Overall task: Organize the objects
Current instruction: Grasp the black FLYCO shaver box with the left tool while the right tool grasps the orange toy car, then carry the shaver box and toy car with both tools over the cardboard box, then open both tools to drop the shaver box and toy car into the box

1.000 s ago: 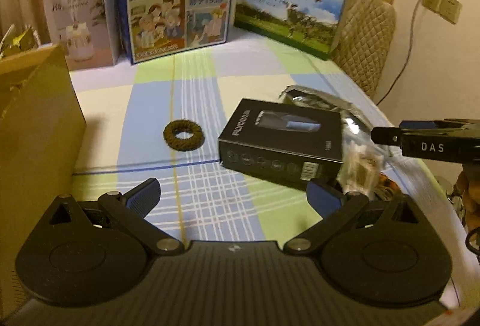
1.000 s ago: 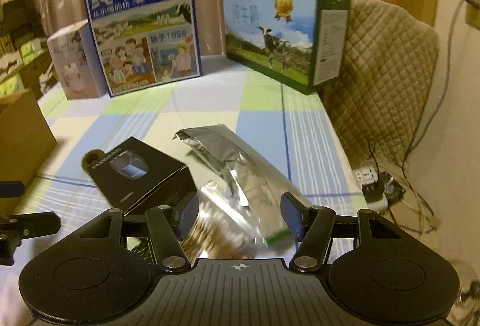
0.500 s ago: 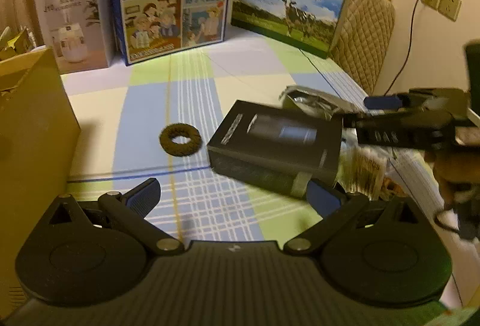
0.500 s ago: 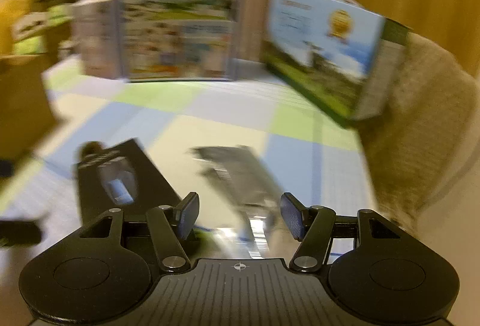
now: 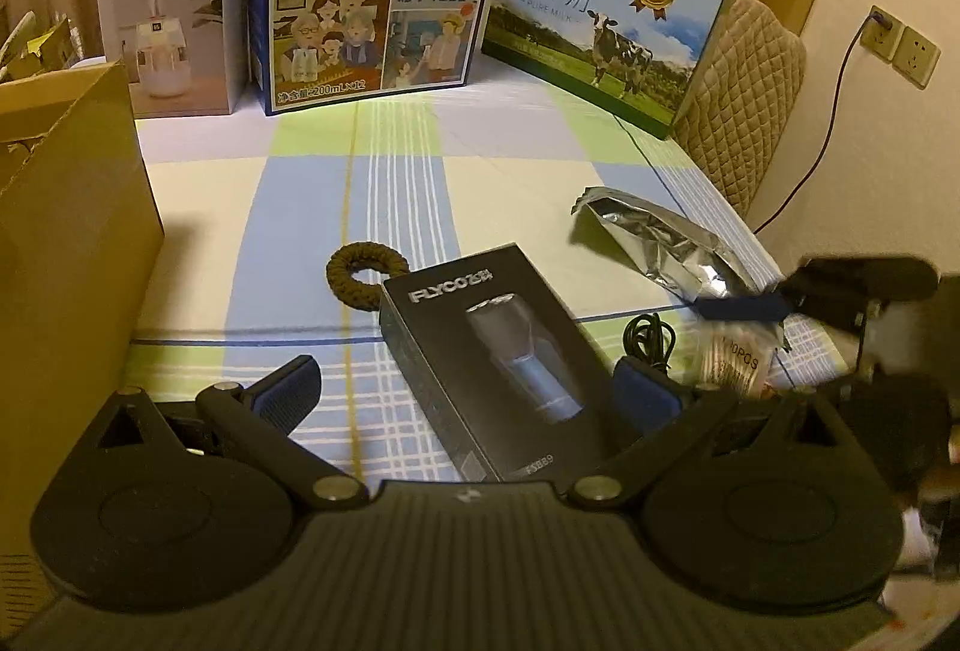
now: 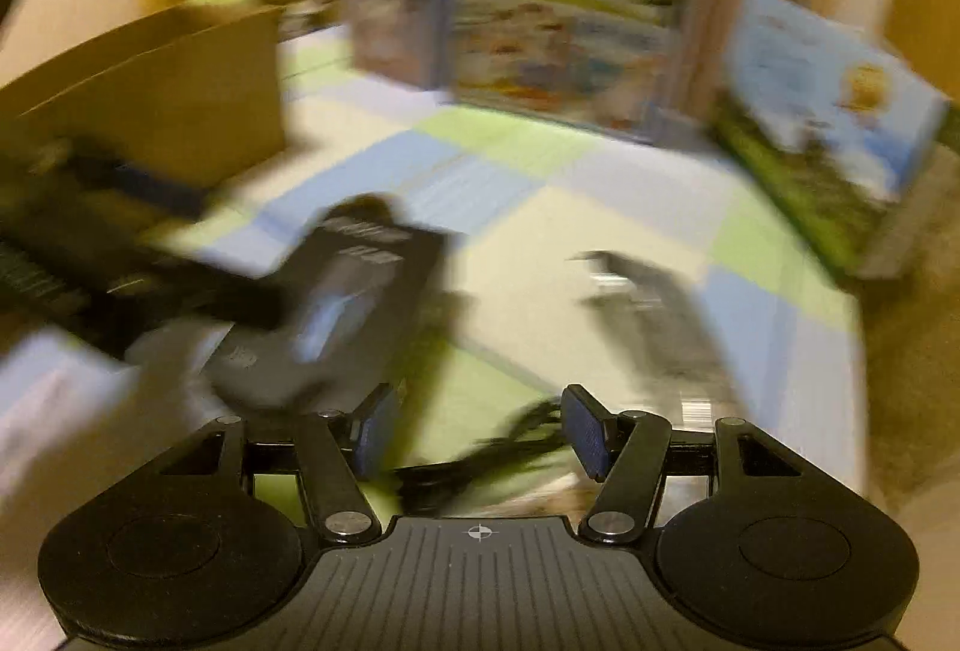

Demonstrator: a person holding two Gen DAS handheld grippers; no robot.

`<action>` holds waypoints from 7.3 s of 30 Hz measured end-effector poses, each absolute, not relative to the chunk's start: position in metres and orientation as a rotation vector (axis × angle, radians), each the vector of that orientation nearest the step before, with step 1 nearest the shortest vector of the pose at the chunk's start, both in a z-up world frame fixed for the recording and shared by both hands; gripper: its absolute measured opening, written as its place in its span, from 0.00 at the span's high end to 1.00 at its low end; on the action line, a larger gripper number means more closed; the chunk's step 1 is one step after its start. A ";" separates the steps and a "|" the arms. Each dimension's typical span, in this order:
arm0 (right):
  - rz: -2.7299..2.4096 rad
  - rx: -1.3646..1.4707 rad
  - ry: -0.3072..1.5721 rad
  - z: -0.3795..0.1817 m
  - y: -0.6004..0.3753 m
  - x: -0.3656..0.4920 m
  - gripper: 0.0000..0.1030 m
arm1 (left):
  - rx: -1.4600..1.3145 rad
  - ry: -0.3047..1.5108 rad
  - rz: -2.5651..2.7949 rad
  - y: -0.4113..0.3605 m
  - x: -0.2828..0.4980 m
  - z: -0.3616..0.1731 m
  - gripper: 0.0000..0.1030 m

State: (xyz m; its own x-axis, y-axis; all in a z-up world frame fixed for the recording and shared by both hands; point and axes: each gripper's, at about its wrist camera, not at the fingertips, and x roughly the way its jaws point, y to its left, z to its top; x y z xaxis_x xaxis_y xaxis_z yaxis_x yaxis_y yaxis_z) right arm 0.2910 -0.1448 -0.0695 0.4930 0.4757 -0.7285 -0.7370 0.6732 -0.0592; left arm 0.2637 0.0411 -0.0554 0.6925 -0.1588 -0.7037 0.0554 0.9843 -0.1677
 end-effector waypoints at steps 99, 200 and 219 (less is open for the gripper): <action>0.521 -0.103 0.945 -0.042 -0.164 0.187 0.74 | 0.119 0.889 -0.320 0.021 0.175 -0.037 0.26; 0.814 0.063 0.882 0.023 0.117 0.178 0.74 | -0.076 0.861 0.114 0.316 0.128 0.046 0.26; 0.844 0.160 0.871 0.027 0.114 0.178 0.43 | 0.006 0.787 0.177 0.312 0.112 0.067 0.20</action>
State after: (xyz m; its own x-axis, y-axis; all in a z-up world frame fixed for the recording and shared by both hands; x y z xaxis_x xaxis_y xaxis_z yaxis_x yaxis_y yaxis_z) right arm 0.1777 0.1145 0.0273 0.3523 0.7098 -0.6100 -0.5872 0.6752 0.4465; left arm 0.1118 0.3116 0.0673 0.6916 0.1607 -0.7042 -0.1561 0.9852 0.0715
